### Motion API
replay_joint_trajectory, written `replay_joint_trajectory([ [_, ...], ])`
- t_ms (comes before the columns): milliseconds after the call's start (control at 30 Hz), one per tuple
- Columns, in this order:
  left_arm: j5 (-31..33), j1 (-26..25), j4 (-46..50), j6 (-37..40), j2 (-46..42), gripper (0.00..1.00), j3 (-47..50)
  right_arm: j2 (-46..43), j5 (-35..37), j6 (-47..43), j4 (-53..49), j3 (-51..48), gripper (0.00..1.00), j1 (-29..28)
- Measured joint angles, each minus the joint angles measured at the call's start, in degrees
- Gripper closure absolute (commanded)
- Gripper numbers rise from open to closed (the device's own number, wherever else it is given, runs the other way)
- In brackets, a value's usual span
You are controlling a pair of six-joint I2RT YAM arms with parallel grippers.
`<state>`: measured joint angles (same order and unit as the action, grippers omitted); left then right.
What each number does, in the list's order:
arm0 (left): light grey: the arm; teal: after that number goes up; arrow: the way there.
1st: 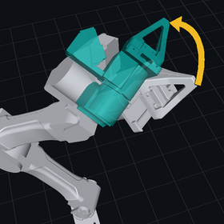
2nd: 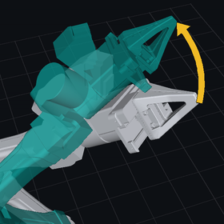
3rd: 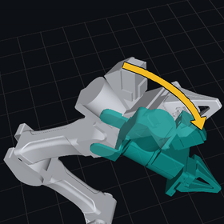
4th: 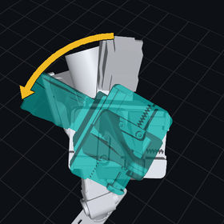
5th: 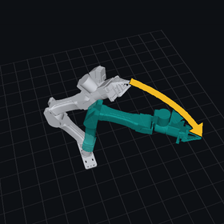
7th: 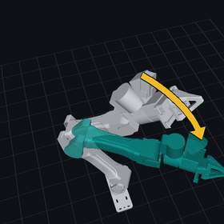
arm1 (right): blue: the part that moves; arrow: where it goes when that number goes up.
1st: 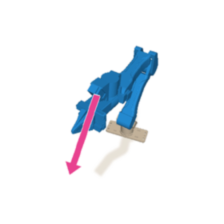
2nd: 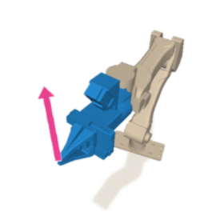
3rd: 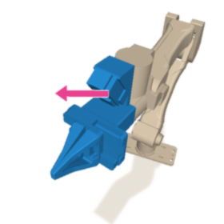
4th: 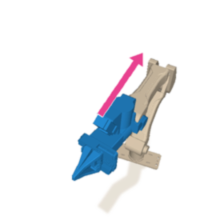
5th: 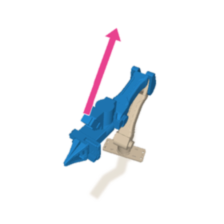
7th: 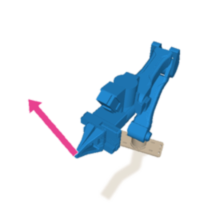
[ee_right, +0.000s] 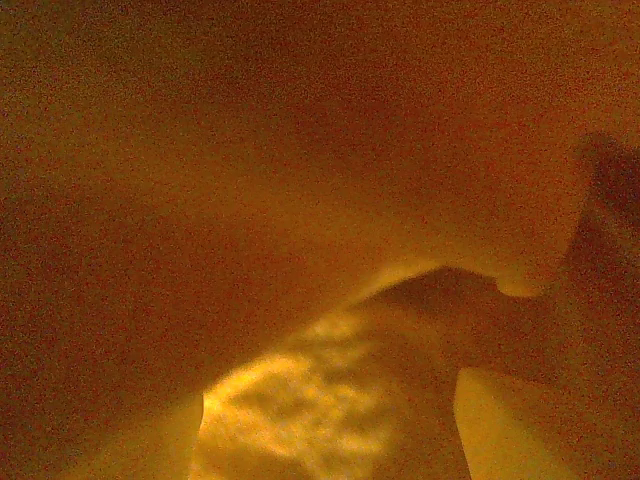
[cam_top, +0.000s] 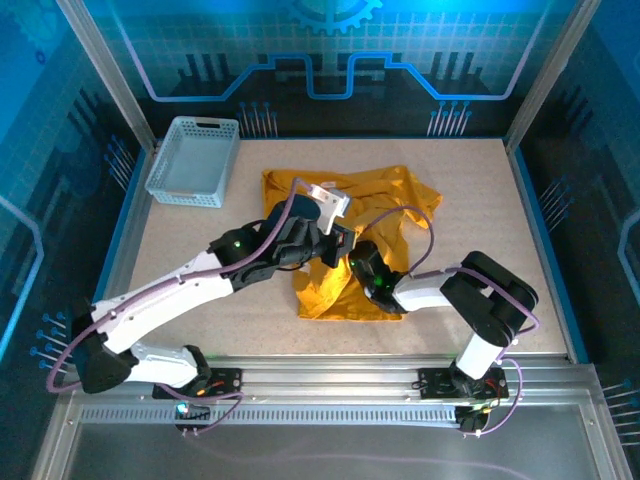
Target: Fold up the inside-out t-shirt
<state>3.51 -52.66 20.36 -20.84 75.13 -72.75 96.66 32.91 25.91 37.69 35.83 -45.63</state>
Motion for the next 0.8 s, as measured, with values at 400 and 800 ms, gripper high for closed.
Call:
replay_joint_trajectory([
  [400,0.72,-11.06,-4.33,-3.04,3.48,1.00,-8.74,1.46,-4.68,3.13,0.90,7.65,0.27,4.98],
  [800,-2.29,-13.81,-12.28,-10.80,16.48,1.00,-20.48,5.95,-18.23,5.64,-3.74,15.13,0.23,7.87],
])
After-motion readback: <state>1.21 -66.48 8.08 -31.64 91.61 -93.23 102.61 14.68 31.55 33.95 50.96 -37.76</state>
